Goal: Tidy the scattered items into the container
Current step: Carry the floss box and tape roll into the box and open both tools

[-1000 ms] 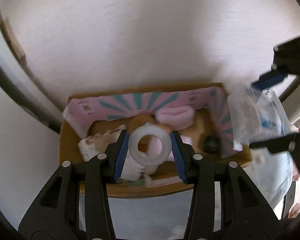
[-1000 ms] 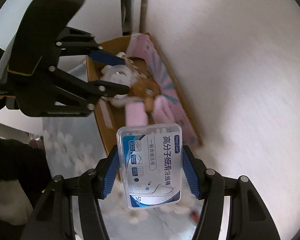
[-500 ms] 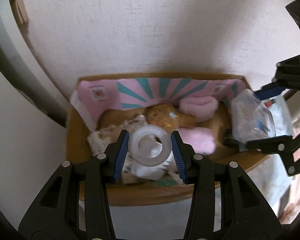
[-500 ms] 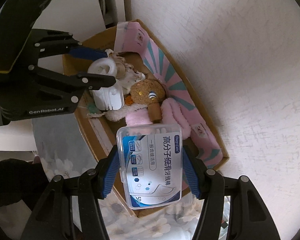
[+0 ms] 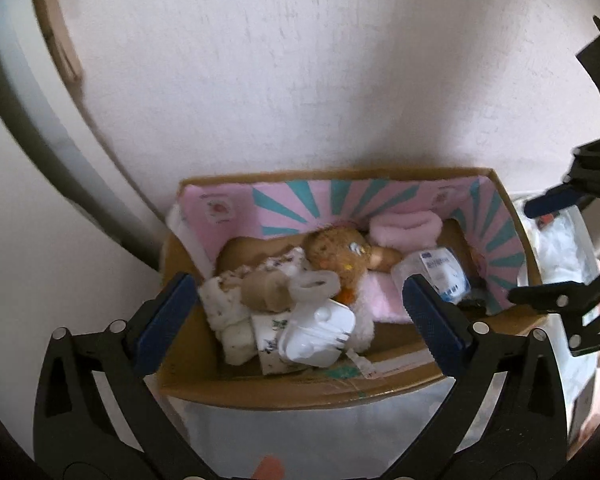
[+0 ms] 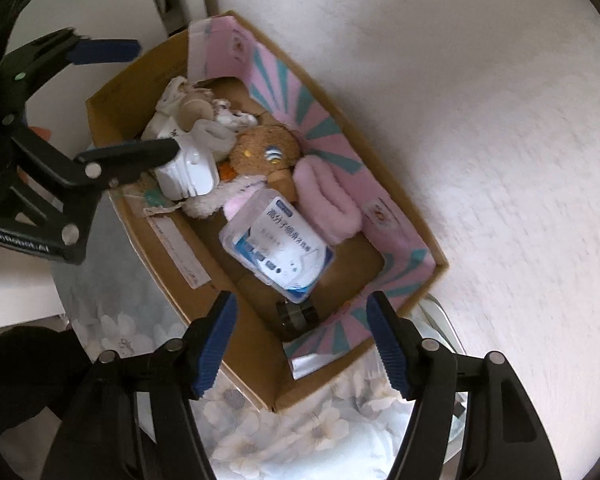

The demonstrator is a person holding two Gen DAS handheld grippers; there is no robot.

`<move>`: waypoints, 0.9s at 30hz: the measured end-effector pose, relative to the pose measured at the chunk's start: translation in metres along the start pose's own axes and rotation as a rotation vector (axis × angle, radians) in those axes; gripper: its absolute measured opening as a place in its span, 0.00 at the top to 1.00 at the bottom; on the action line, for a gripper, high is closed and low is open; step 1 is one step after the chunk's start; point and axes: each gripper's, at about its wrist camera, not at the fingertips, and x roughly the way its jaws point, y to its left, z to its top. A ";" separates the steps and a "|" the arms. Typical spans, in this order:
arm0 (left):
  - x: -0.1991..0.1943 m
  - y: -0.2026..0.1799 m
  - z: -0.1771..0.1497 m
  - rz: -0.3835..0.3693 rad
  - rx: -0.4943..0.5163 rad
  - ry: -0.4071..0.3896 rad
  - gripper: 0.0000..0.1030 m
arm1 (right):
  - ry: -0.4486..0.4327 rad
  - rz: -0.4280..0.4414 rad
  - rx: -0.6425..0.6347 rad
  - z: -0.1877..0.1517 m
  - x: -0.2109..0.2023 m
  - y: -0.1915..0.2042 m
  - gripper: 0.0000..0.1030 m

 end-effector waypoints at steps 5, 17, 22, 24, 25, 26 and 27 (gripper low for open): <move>-0.015 -0.012 0.003 -0.020 0.007 -0.024 0.00 | -0.006 0.004 0.066 -0.019 -0.007 -0.007 0.39; -0.053 -0.053 0.001 -0.074 -0.002 -0.096 0.00 | -0.102 0.073 0.298 -0.091 -0.045 -0.044 0.39; -0.070 -0.073 0.011 -0.105 0.012 -0.129 0.00 | -0.126 0.030 0.315 -0.121 -0.059 -0.052 0.39; -0.076 -0.083 0.014 -0.115 0.007 -0.137 0.00 | -0.145 0.030 0.339 -0.134 -0.065 -0.060 0.39; -0.079 -0.087 0.015 -0.121 0.005 -0.140 0.00 | -0.154 0.029 0.351 -0.141 -0.067 -0.063 0.39; -0.081 -0.092 0.017 -0.127 0.002 -0.143 0.00 | -0.167 0.026 0.367 -0.149 -0.070 -0.068 0.39; -0.083 -0.097 0.017 -0.130 0.002 -0.145 0.00 | -0.178 0.025 0.380 -0.155 -0.072 -0.072 0.39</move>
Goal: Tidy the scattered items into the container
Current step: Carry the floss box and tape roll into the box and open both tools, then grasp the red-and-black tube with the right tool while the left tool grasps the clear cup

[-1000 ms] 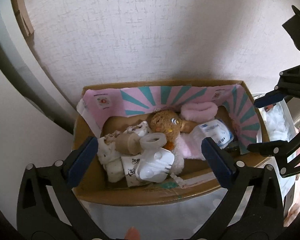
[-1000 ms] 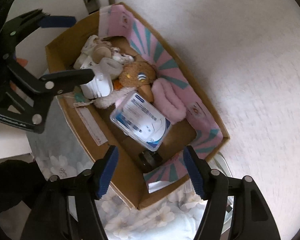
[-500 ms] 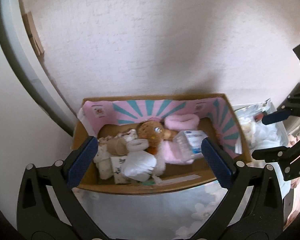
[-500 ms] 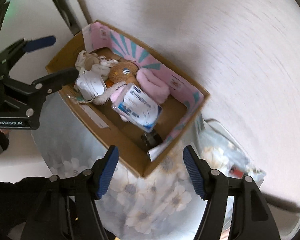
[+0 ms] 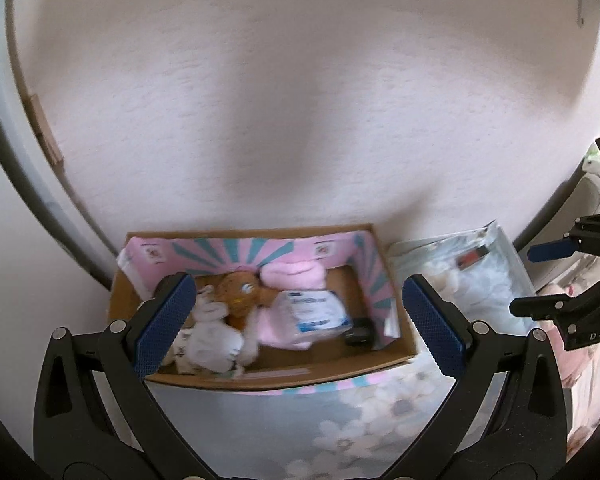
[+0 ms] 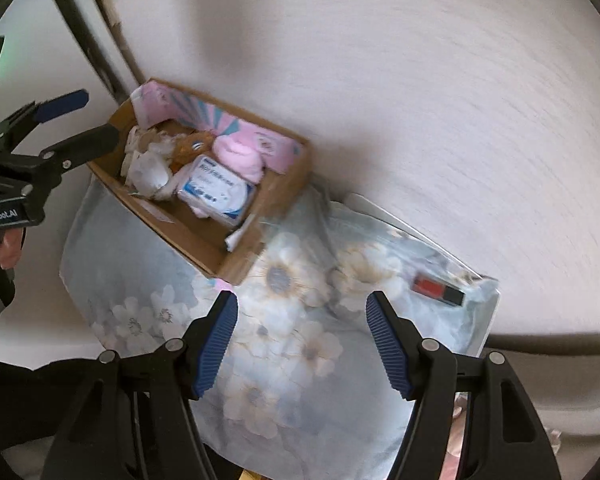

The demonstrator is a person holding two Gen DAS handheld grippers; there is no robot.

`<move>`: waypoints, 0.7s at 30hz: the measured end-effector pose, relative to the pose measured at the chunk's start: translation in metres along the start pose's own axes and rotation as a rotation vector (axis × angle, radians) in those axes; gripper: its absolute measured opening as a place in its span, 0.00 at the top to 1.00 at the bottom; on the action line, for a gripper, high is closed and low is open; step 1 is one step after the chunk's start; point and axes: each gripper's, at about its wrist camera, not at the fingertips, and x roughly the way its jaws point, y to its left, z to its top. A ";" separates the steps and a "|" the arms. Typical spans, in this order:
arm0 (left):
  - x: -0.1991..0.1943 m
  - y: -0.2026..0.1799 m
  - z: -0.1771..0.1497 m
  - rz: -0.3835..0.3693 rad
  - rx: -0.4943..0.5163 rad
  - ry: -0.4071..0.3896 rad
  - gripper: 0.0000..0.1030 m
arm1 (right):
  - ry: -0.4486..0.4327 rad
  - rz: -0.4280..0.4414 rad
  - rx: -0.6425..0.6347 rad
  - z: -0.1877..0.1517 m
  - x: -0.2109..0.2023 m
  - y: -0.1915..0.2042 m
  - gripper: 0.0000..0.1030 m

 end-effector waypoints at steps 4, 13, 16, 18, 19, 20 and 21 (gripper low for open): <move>-0.004 -0.019 0.000 -0.007 -0.010 -0.005 0.00 | -0.051 -0.014 0.065 -0.017 -0.014 -0.029 0.39; 0.003 -0.075 -0.009 -0.022 -0.018 0.002 0.00 | -0.132 -0.037 0.191 -0.055 -0.016 -0.101 0.39; 0.008 -0.106 -0.022 -0.063 -0.013 -0.007 0.00 | -0.129 -0.015 0.224 -0.061 0.004 -0.118 0.39; 0.014 -0.127 -0.034 -0.075 0.006 -0.016 0.00 | -0.134 0.009 0.242 -0.066 0.020 -0.125 0.39; 0.020 -0.139 -0.044 -0.070 0.025 -0.025 0.00 | -0.136 0.026 0.252 -0.069 0.030 -0.129 0.39; 0.025 -0.148 -0.051 -0.059 0.037 -0.033 0.00 | -0.135 0.037 0.262 -0.071 0.041 -0.133 0.39; 0.033 -0.158 -0.059 -0.047 0.046 -0.042 0.00 | -0.138 0.041 0.273 -0.074 0.051 -0.135 0.39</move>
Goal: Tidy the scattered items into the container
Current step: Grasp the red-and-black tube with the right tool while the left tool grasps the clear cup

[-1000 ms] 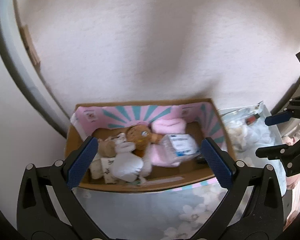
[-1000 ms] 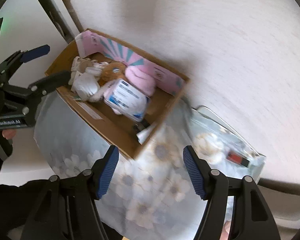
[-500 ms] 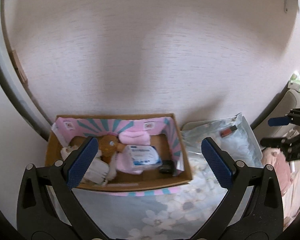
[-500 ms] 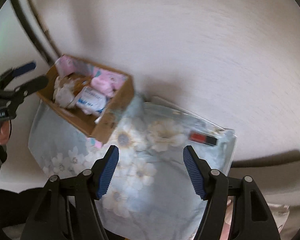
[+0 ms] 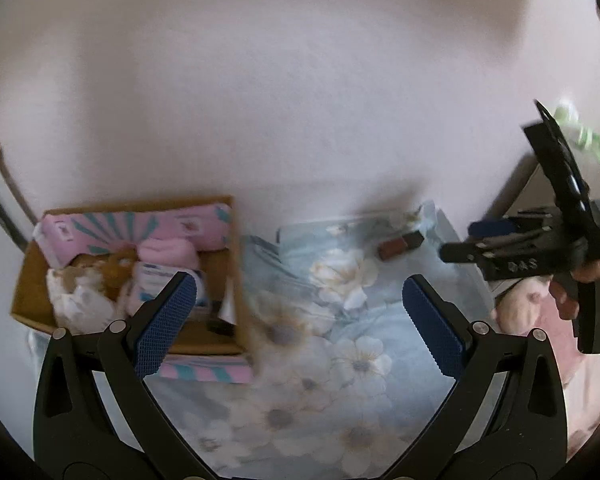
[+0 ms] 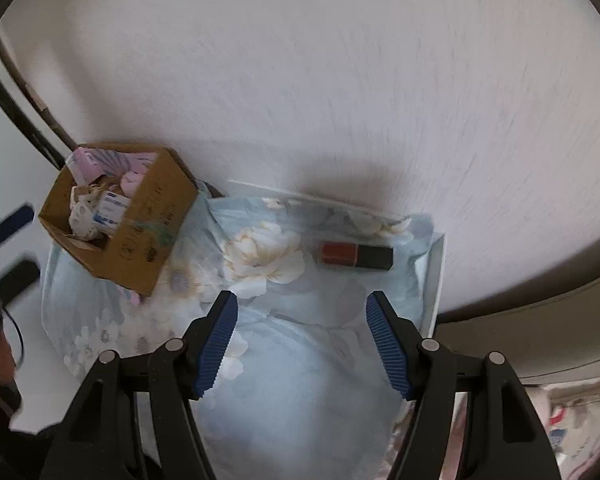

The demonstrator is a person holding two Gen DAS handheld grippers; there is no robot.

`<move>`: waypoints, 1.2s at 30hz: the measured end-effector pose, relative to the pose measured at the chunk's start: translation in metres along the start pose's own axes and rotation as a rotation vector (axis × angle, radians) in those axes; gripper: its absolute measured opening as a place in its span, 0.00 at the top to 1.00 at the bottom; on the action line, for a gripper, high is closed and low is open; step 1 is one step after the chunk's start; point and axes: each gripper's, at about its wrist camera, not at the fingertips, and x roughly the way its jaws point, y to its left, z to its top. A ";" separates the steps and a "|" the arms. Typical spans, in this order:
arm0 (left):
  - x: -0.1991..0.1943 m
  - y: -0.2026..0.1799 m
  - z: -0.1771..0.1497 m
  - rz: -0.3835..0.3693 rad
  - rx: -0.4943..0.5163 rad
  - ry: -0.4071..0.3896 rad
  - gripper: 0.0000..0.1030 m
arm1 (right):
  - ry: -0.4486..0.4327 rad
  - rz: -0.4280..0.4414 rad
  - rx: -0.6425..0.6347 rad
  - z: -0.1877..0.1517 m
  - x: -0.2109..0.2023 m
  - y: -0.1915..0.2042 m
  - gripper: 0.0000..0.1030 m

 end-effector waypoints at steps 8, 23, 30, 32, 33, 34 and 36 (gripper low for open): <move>0.075 -0.049 -0.032 0.057 0.118 0.069 0.00 | -0.088 0.007 -0.003 -0.022 0.051 -0.017 0.39; 0.197 -0.031 0.029 -0.050 0.577 0.740 0.20 | 0.126 0.187 -0.733 0.026 0.082 -0.021 0.39; 0.228 -0.042 0.021 0.021 0.658 0.834 0.20 | 0.142 0.206 -0.904 0.027 0.107 -0.005 0.39; 0.234 -0.044 0.021 0.047 0.662 0.868 0.20 | 0.149 0.207 -0.930 0.025 0.113 -0.003 0.39; 0.236 -0.045 0.021 0.054 0.656 0.884 0.20 | 0.151 0.202 -0.945 0.024 0.116 -0.003 0.39; 0.237 -0.045 0.022 0.057 0.653 0.896 0.21 | 0.157 0.202 -0.957 0.024 0.119 -0.003 0.39; 0.235 -0.049 0.026 0.025 0.617 0.919 0.33 | 0.157 0.191 -0.974 0.024 0.123 -0.005 0.39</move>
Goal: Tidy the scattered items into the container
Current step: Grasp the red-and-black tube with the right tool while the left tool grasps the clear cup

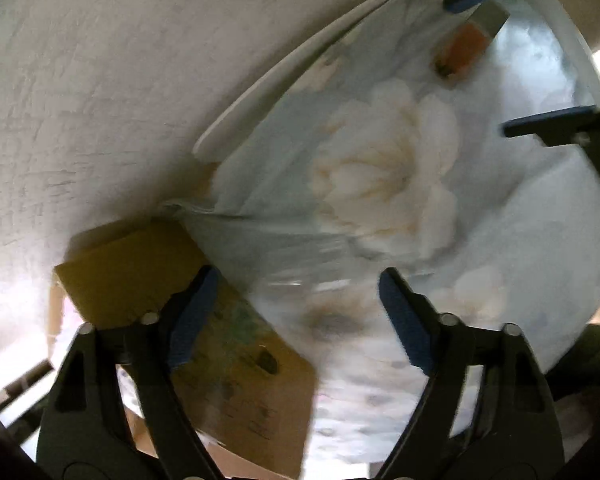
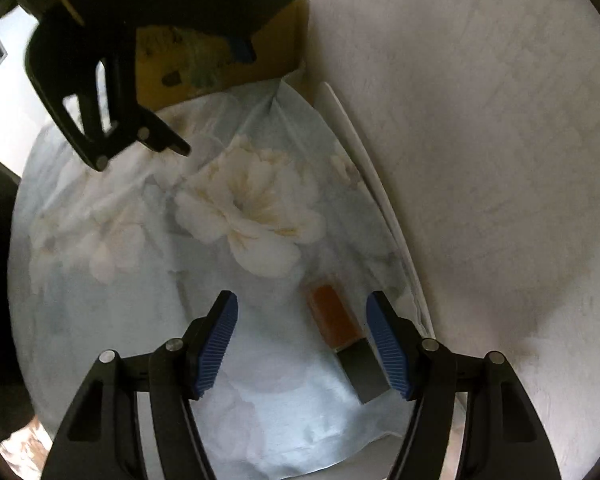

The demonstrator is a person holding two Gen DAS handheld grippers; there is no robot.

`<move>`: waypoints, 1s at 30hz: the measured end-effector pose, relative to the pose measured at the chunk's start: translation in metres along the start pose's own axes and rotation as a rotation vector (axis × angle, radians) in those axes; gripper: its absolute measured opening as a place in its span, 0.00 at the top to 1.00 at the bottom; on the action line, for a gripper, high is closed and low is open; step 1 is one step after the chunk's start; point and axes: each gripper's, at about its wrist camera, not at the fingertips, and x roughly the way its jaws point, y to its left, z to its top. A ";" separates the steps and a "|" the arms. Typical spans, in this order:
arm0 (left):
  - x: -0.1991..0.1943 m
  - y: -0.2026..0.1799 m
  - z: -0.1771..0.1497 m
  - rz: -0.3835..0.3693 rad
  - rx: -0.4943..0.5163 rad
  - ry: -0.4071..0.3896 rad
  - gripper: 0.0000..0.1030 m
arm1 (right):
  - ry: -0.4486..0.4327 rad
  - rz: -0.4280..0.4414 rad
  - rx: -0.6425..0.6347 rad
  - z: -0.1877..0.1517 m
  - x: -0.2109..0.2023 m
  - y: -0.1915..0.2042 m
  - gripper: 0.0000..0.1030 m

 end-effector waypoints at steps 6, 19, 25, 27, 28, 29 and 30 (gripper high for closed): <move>0.007 0.003 0.010 -0.020 -0.076 0.065 0.34 | 0.004 0.022 -0.008 -0.005 0.004 -0.005 0.41; 0.031 0.021 0.021 -0.068 -0.032 0.224 0.37 | -0.008 0.032 -0.015 -0.010 0.006 -0.009 0.51; 0.029 0.035 0.017 -0.028 0.090 0.244 0.58 | 0.005 0.013 -0.012 -0.013 0.005 -0.015 0.75; 0.024 0.039 0.016 -0.039 0.092 0.232 0.59 | 0.008 0.003 -0.005 -0.014 0.002 -0.016 0.79; 0.022 0.040 0.016 -0.038 0.095 0.227 0.59 | 0.008 -0.005 -0.007 -0.014 0.002 -0.016 0.81; 0.020 0.042 0.016 -0.039 0.095 0.219 0.59 | 0.011 -0.012 -0.007 -0.014 0.000 -0.016 0.81; 0.017 0.044 0.016 -0.037 0.098 0.212 0.59 | 0.012 -0.014 -0.004 -0.014 -0.001 -0.016 0.81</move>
